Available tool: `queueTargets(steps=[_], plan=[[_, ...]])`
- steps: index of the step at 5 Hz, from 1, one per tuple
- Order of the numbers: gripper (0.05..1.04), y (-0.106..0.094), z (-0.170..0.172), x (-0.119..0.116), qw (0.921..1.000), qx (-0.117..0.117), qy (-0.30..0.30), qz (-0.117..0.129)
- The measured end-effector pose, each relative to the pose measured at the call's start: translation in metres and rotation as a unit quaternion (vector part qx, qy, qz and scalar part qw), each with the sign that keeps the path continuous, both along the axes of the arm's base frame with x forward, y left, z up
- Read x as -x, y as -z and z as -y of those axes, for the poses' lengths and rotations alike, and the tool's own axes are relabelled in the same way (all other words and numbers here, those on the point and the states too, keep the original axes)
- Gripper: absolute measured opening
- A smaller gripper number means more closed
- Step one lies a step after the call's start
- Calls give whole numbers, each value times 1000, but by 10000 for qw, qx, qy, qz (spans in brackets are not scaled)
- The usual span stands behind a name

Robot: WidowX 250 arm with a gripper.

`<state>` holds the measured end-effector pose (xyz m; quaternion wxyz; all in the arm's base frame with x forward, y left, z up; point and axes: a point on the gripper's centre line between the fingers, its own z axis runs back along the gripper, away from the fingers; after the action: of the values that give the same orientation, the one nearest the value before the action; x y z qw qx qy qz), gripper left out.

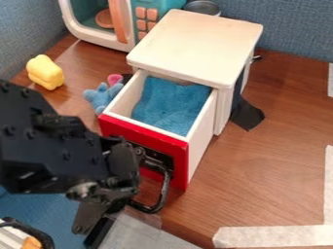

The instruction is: Open the drawer

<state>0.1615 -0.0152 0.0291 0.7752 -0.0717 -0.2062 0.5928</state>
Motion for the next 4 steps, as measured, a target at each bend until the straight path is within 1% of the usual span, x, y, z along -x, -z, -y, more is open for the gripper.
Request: queueTargets(steps=[1, 2, 3, 4], plan=[[519, -2, 7, 2, 9989, -43, 469, -56], [838, 0, 3, 5, 9970, -130, 721, -249], [1017, -12, 1, 2, 9948, -224, 953, -286], [1011, -39, -6, 2, 9904, -342, 1323, -222]])
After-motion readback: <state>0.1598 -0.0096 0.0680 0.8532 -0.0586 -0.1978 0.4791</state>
